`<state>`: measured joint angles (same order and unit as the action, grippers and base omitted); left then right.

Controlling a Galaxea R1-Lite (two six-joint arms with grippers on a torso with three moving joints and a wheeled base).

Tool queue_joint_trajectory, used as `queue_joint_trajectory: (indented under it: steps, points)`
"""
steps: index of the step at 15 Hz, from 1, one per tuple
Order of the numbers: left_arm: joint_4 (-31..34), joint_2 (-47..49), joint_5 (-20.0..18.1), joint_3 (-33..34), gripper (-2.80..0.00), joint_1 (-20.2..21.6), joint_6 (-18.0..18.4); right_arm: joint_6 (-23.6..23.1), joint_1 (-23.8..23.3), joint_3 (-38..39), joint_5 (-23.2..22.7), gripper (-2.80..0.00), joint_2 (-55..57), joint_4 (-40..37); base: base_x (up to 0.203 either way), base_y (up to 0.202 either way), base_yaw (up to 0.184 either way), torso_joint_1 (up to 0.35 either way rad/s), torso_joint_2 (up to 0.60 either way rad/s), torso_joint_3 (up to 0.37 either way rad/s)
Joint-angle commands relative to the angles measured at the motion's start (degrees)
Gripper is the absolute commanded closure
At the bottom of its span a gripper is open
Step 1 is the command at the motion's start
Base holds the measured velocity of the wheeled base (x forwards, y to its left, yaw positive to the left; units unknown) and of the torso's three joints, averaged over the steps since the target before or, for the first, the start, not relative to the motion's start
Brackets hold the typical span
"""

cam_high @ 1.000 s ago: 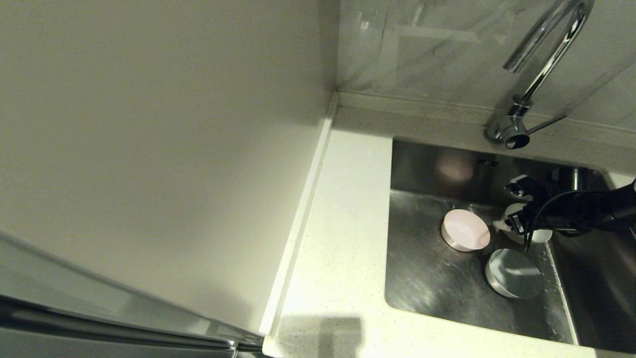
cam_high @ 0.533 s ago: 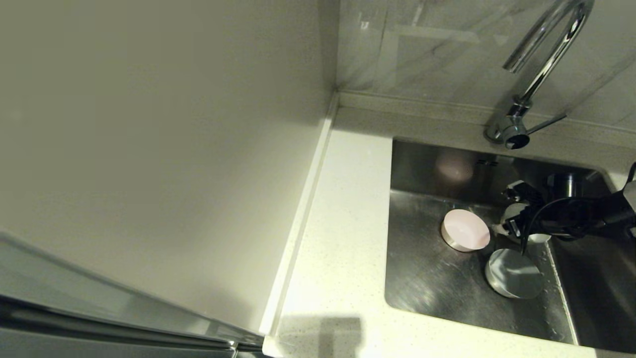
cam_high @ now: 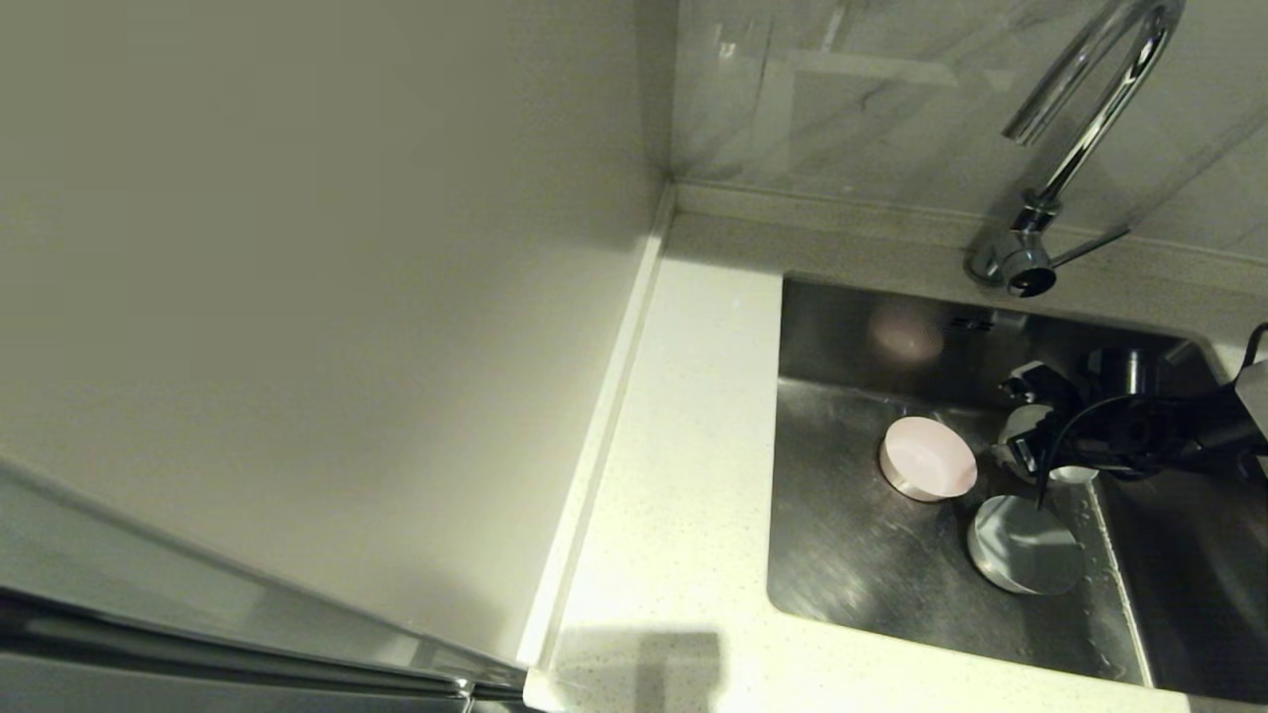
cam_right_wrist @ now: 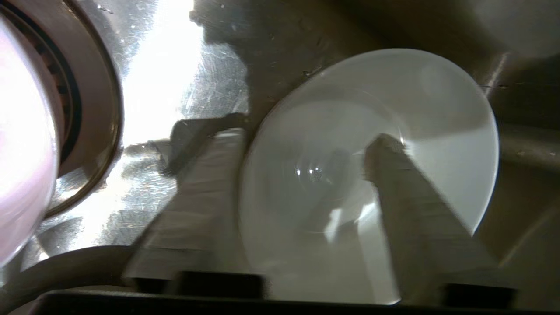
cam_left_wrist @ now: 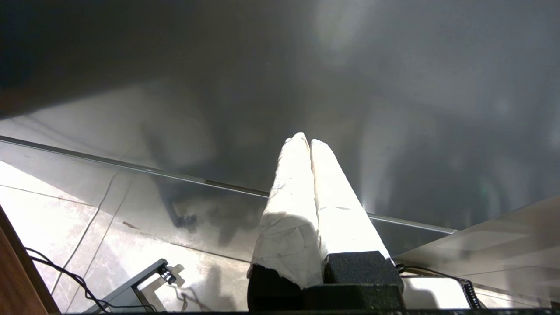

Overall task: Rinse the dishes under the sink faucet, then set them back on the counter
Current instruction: Place the bowl on the table

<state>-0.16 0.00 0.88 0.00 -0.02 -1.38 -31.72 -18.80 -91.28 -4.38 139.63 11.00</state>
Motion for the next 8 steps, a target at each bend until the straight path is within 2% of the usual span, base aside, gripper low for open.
queue_joint_trajectory:
  steps: [1, 8]
  points:
    - [0.0, -0.2, 0.0, 0.0, 0.00, 0.0, 0.0, -0.1, 0.0, 0.1, 0.0, 0.00, 0.0, 0.0, 0.000, 0.000, 0.000, 0.000, 0.00, 0.000]
    - [0.0, -0.2, 0.0, 0.0, 0.00, 0.0, 0.0, 0.9, 0.0, 0.8, 0.9, 0.00, -2.4, 0.1, 0.000, 0.000, 0.000, 0.000, 0.00, 0.000]
